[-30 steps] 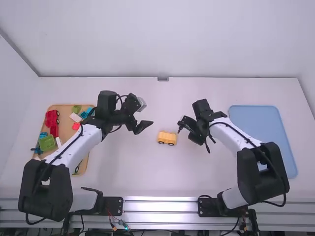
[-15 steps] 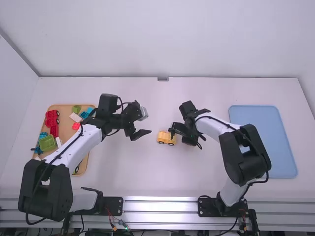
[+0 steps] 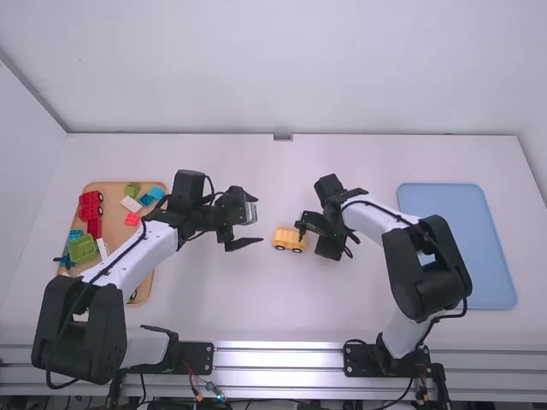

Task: Assemble lego blocks to make yellow taxi

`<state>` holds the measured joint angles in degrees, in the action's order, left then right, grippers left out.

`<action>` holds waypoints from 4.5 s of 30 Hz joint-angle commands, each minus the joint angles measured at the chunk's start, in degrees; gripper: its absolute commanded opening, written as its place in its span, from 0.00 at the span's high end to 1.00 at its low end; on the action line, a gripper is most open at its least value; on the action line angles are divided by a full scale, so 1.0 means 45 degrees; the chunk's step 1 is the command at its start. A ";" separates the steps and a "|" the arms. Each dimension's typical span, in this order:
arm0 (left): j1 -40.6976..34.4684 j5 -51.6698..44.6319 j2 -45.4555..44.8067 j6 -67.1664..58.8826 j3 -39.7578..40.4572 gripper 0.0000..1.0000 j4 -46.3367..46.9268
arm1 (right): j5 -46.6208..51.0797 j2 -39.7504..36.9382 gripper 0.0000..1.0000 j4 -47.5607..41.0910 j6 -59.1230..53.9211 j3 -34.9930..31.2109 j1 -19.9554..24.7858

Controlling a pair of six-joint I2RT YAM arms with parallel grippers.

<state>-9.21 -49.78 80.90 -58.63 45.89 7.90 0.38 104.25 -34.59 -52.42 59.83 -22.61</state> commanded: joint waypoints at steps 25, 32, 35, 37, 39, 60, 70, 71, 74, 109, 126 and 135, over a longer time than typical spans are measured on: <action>-0.0214 -0.5139 0.6222 -0.2438 0.0554 0.01 -0.3478 | -0.9496 -0.1520 0.02 0.4303 -0.3143 -0.3143 0.4959; -0.0636 -0.5173 0.7033 -0.2166 0.1049 0.01 -0.3400 | -1.1604 -0.1073 0.00 0.6834 -0.4488 -0.5008 0.5731; -0.0709 -0.5183 0.7033 -0.2166 0.1049 0.00 -0.3400 | -1.2245 -0.0233 0.00 0.7159 -0.5251 -0.4988 0.6251; -0.0709 -0.5183 0.7033 -0.2161 0.1049 0.01 -0.3410 | -1.2556 0.0214 0.00 0.7179 -0.5493 -0.4823 0.6397; -0.0661 -0.5192 0.7033 -0.2161 0.1049 0.01 -0.3313 | -1.2784 0.1103 0.02 0.7169 -0.5761 -0.4371 0.6630; -0.0821 -0.4600 0.7038 -0.2166 0.1039 0.01 -0.3245 | -1.3138 0.2769 0.80 0.5532 -0.8306 -0.3473 0.7179; -0.1574 -0.3162 0.7907 -0.1336 0.1049 0.01 -0.5051 | -1.4314 0.0330 0.86 0.3347 -0.8029 -0.3322 0.6858; -0.1622 -0.3041 0.8068 -0.1020 0.1054 0.01 -0.5459 | -1.4168 -0.0073 0.87 0.3060 -0.8024 -0.3283 0.6683; -0.1617 -0.3065 0.8524 -0.0340 0.1049 0.01 -0.6630 | -1.3668 -0.1122 0.89 0.2948 -0.7616 -0.3298 0.6062; -0.1787 -0.0583 0.9894 0.2744 -0.0714 0.59 -0.9860 | -1.2794 0.0248 0.95 0.7189 -0.3327 -0.3298 0.2380; -0.1787 0.0272 0.8854 0.3245 -0.1399 0.74 -0.9666 | -1.3464 0.0369 0.96 0.7655 -0.2880 -0.3303 0.2176; -0.1885 0.0272 0.8854 0.1724 -0.0209 0.78 -0.6776 | -1.4241 0.1491 0.96 0.9078 -0.2414 -0.3293 0.2181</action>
<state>-17.02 -53.63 119.07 -49.45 46.46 -24.03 -60.55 109.82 6.07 -63.79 44.40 -12.86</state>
